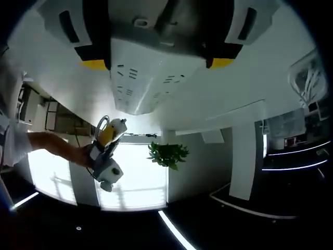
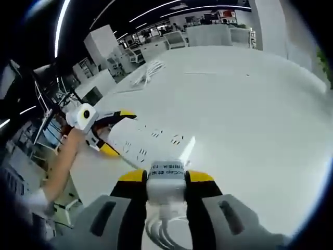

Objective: Straighten the power strip on the desk, plug the charger into it

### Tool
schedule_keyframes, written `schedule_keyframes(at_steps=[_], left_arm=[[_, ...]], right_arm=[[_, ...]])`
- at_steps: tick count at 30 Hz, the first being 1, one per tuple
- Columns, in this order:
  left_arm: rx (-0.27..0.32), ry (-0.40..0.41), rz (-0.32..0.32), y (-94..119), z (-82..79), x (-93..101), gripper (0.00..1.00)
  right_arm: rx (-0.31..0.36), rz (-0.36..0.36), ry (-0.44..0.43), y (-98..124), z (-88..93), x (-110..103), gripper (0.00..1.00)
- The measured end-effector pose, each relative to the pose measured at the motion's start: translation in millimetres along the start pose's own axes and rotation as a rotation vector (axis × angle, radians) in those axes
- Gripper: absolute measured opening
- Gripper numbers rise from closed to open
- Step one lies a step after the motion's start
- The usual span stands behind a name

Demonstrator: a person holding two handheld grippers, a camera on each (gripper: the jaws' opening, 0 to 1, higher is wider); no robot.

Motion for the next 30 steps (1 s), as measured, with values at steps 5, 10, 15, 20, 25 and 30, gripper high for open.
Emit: schedule_keyframes(at_steps=[5,10,15,20,25,30], left_arm=[[0.0,0.0,0.0,0,0.0,-0.3,0.75],[-0.002,0.0,-0.002,0,-0.2,-0.9,0.75],[-0.003,0.001,-0.002,0,-0.7,-1.8,0.75],[-0.003,0.001,-0.003,0,-0.3,-0.9,0.75],[-0.004,0.001,-0.004,0,-0.2,-0.5,0.75],[-0.005,0.001,-0.007,0,-0.3,-0.2,0.75]], right_arm=[[-0.035,0.005,-0.007,0,0.0,-2,0.27],[-0.061,0.013,-0.012,-1,-1.2,-2,0.27],[-0.099,0.002,-0.029,-5,1.0,-8,0.27],[-0.144,0.017,-0.07,-9,-0.9,-10,0.27],[-0.199,0.039,-0.103,-17,-6.2,-2,0.27],[-0.232,0.034,-0.112,-20,-8.8,-6,0.27]])
Point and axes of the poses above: the point that each gripper's makers call its tool centre point, and the gripper's own axes: y roughly backward along the fingers, x roughly to its right, z roughly out of its underside, the point moved 3 cm from there along y, roughly backward along the fingers, and after that the axes turned 10 degrees about y, right-handed, at the moved point
